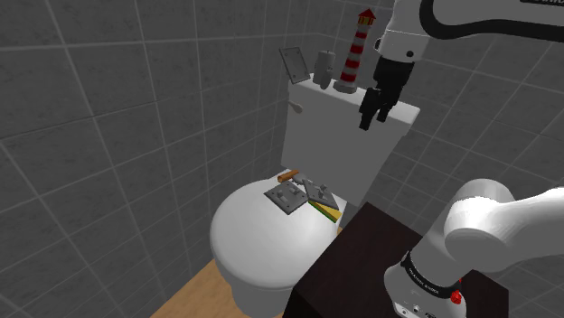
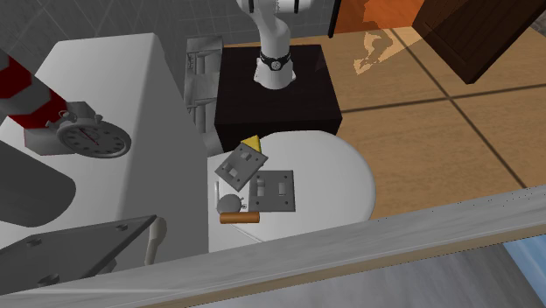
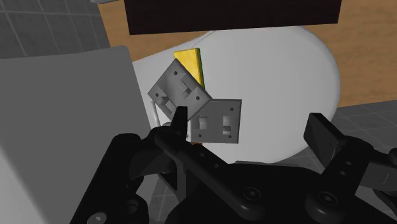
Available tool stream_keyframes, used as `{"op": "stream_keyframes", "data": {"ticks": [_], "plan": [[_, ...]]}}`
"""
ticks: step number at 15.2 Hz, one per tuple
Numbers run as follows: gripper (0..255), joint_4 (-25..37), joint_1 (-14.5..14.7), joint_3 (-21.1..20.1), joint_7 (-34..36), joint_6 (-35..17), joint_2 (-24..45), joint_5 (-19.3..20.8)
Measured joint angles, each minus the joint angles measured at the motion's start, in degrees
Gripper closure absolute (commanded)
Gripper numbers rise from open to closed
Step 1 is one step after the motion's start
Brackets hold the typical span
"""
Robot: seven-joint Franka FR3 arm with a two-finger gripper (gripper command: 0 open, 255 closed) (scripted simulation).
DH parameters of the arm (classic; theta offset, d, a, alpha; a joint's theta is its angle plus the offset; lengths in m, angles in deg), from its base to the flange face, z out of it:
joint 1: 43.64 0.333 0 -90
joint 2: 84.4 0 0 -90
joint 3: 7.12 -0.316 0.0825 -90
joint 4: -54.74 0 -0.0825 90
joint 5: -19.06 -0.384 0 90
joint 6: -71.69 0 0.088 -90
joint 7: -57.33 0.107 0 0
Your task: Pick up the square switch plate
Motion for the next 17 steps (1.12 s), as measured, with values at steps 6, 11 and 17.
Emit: {"op": "stream_keyframes", "data": {"ticks": [6,11,17], "plan": [[0,-4.94,0.35,-0.22,0.4,-8.75,3.8,-0.22],[0,-8.05,0.54,0.16,0.09,-19.29,11.02,-0.11],[0,-9.46,1.02,0.26,0.04,-31.73,21.73,-0.36]]}}
